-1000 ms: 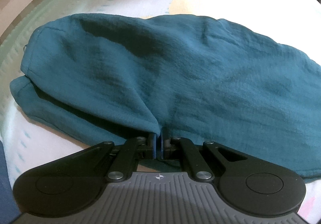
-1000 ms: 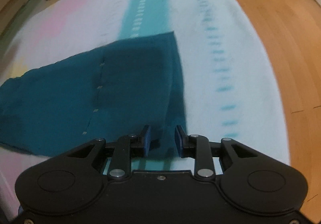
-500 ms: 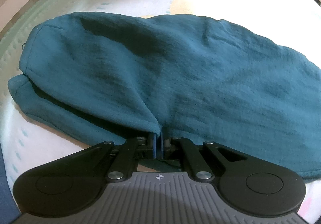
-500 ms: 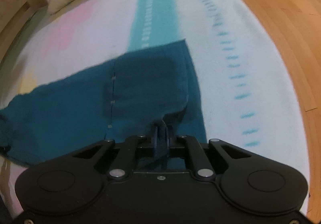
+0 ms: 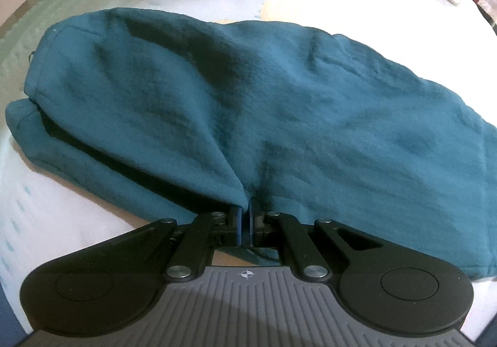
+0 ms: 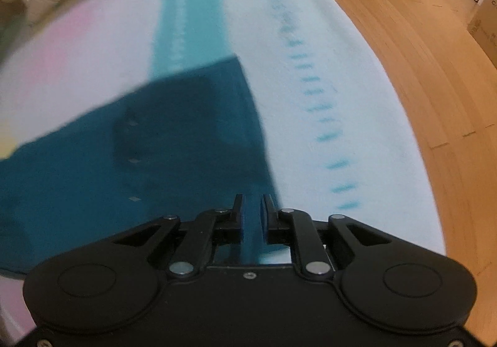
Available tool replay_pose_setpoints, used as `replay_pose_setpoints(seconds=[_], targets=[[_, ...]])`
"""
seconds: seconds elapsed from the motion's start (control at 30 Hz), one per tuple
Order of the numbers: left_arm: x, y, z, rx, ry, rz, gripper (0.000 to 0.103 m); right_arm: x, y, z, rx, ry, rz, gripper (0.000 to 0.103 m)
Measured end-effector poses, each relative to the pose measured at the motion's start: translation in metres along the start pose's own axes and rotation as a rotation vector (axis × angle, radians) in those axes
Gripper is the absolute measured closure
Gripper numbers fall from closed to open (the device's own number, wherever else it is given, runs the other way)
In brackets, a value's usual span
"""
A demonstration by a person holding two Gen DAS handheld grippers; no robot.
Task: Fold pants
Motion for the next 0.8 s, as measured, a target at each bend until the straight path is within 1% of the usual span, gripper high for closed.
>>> replay_pose_setpoints(seconds=[0.1, 0.27, 0.37, 0.4, 0.43, 0.47, 0.53, 0.63, 0.7, 0.8], targets=[[0.002, 0.004, 0.000, -0.004, -0.002, 0.008, 0.099, 0.007, -0.007, -0.032, 0.063, -0.024, 0.016, 0.081], [0.009, 0.009, 0.000, -0.053, -0.038, 0.027, 0.098, 0.005, -0.014, -0.108, 0.158, -0.145, 0.007, 0.081], [0.018, 0.011, -0.003, -0.078, -0.033, 0.048, 0.098, 0.000, -0.015, -0.161, 0.238, -0.210, -0.006, 0.080], [0.021, 0.012, -0.005, -0.080, -0.027, 0.055, 0.098, -0.002, -0.015, -0.180, 0.263, -0.235, -0.011, 0.077], [0.023, 0.011, -0.009, -0.080, -0.020, 0.057, 0.097, -0.005, -0.013, -0.197, 0.281, -0.259, -0.014, 0.070], [0.025, 0.011, -0.011, -0.083, -0.005, 0.054, 0.094, -0.007, -0.012, -0.214, 0.301, -0.285, -0.019, 0.064], [0.029, 0.013, -0.017, -0.090, 0.028, 0.042, 0.091, -0.012, -0.005, -0.251, 0.351, -0.332, -0.033, 0.062], [0.033, 0.013, -0.028, -0.102, 0.055, 0.025, 0.091, -0.020, 0.013, -0.297, 0.437, -0.375, -0.056, 0.062], [0.034, 0.012, -0.036, -0.100, 0.063, 0.013, 0.091, -0.028, 0.027, -0.325, 0.486, -0.400, -0.075, 0.062], [0.042, 0.009, -0.049, -0.084, 0.068, 0.020, 0.091, -0.042, 0.049, -0.363, 0.518, -0.451, -0.110, 0.062]])
Point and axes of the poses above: each gripper's, at about its wrist camera, not at the fingertips, and x roughly against the way its jaws point, z to its right, y to its underside, the point moved 9 cm from there along -x, roughly the way its jaws point, and after that the axes turned 8 degrees about -y, right-handed, at the moved point
